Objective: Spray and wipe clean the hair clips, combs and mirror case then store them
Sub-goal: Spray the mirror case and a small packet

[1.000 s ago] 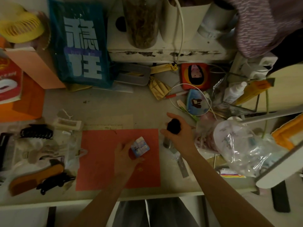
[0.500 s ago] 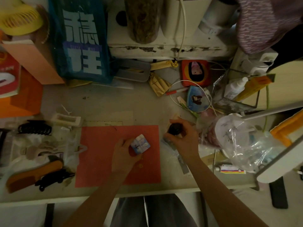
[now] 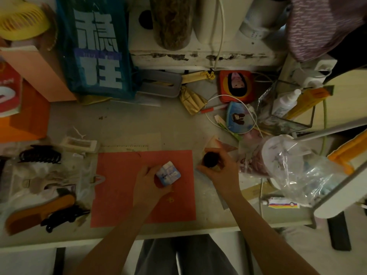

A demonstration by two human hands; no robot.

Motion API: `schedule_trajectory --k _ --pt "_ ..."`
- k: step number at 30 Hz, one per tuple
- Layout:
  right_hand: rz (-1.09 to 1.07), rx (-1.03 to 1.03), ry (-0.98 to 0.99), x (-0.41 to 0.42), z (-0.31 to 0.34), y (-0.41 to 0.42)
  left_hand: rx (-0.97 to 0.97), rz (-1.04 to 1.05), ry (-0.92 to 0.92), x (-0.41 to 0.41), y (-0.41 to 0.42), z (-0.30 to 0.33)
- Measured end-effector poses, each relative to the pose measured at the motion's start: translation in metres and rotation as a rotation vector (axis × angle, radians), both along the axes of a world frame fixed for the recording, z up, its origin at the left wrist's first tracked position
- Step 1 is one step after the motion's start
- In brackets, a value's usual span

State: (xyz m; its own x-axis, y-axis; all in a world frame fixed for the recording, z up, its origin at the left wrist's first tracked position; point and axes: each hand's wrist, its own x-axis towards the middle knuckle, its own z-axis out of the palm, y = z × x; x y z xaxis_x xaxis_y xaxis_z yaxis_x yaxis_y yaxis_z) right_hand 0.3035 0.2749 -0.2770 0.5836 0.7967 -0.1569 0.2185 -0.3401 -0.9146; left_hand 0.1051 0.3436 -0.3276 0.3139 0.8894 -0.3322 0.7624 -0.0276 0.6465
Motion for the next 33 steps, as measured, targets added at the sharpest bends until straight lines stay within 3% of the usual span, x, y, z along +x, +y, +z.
schedule_trajectory --k 9,21,33 --pt "0.022 -0.002 0.038 -0.005 0.014 -0.003 0.020 0.205 -0.112 -0.012 0.009 0.037" --pt "-0.006 0.055 -0.016 -0.021 0.082 -0.030 -0.066 0.252 -0.401 -0.007 0.035 0.128" --pt "0.263 0.261 -0.097 -0.026 0.175 0.018 -0.304 0.079 -0.563 0.022 0.045 0.236"
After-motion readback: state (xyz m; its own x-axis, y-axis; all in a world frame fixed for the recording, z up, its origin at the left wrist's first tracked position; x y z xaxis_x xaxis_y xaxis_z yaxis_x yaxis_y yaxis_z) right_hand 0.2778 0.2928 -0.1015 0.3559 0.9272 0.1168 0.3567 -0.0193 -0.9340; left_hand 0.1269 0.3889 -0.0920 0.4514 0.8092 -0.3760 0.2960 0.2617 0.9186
